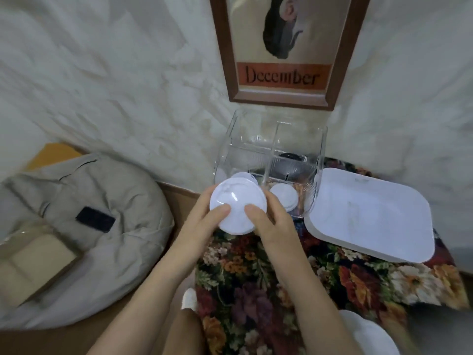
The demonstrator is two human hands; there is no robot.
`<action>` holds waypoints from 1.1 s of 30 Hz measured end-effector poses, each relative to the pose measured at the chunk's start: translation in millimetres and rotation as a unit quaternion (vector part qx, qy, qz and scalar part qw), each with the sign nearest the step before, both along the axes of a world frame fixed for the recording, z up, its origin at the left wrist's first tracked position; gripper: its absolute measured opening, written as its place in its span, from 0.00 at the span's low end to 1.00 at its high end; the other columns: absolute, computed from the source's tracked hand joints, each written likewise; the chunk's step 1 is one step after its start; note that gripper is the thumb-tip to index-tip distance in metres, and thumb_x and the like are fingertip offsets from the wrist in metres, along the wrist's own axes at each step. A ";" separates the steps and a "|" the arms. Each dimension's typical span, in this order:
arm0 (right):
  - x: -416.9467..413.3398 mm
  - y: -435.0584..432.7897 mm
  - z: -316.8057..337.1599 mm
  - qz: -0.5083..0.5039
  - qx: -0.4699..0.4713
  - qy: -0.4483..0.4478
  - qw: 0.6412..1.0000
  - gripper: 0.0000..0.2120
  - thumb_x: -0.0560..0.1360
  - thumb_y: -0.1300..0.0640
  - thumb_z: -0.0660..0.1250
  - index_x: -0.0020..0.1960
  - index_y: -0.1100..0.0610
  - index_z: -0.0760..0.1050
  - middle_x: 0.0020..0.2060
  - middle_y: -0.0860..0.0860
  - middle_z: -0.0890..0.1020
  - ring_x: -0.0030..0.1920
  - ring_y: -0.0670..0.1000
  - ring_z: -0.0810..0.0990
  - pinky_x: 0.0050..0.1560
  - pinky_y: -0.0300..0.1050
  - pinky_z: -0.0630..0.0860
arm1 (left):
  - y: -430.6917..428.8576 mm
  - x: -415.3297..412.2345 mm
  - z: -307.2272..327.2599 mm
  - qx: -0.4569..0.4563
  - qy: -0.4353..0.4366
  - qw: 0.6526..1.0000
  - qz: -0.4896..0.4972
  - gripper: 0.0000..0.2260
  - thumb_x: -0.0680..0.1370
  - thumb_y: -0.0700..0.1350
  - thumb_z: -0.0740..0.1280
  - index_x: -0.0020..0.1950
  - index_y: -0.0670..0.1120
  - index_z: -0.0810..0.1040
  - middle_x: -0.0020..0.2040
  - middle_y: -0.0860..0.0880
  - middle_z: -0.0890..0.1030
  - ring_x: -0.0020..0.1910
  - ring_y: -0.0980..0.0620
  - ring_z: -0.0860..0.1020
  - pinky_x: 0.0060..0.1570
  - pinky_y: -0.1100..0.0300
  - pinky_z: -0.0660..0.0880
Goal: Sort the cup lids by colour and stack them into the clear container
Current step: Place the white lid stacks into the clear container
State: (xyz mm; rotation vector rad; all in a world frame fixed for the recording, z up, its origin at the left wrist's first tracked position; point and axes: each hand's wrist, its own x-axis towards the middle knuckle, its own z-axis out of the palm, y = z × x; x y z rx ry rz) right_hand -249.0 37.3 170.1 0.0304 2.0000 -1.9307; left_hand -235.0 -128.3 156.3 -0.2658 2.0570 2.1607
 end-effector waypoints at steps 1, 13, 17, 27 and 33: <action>-10.8 0.4 7.4 0.009 0.006 -0.006 1.000 0.36 0.67 0.33 0.68 0.73 0.41 0.71 0.65 0.39 0.79 0.62 0.38 0.79 0.61 0.42 0.78 | 1.4 -4.8 7.3 -0.010 0.000 1.000 0.014 0.34 0.72 0.68 0.70 0.74 0.55 0.72 0.70 0.49 0.79 0.70 0.46 0.76 0.71 0.37 0.70; -126.0 2.6 29.3 0.198 0.149 -0.022 0.969 0.32 0.69 0.33 0.70 0.72 0.36 0.72 0.67 0.38 0.78 0.66 0.45 0.77 0.68 0.56 0.75 | -4.2 -52.4 31.9 -0.027 -0.024 0.999 0.018 0.21 0.83 0.52 0.65 0.76 0.52 0.70 0.69 0.47 0.78 0.69 0.44 0.77 0.69 0.38 0.73; -135.2 2.3 20.9 0.230 0.175 -0.037 0.957 0.35 0.68 0.31 0.70 0.73 0.37 0.71 0.67 0.39 0.78 0.66 0.46 0.78 0.68 0.58 0.75 | -4.1 -53.4 17.8 -0.014 -0.062 0.997 0.039 0.22 0.81 0.54 0.67 0.75 0.54 0.71 0.68 0.50 0.79 0.68 0.49 0.78 0.69 0.41 0.74; -172.3 -9.5 37.4 0.329 0.248 -0.051 0.910 0.27 0.67 0.40 0.64 0.64 0.44 0.78 0.56 0.47 0.82 0.57 0.52 0.81 0.60 0.55 0.77 | 9.4 -67.0 -0.3 0.010 -0.072 0.994 0.076 0.25 0.77 0.58 0.68 0.73 0.56 0.72 0.67 0.52 0.79 0.66 0.52 0.78 0.69 0.45 0.75; -184.1 -18.5 33.0 0.336 0.278 -0.052 0.898 0.22 0.66 0.44 0.62 0.59 0.45 0.78 0.54 0.50 0.81 0.56 0.57 0.81 0.55 0.55 0.77 | 12.7 -79.6 -6.6 0.015 -0.090 0.993 0.070 0.22 0.78 0.55 0.67 0.73 0.57 0.73 0.67 0.51 0.80 0.67 0.50 0.78 0.69 0.43 0.73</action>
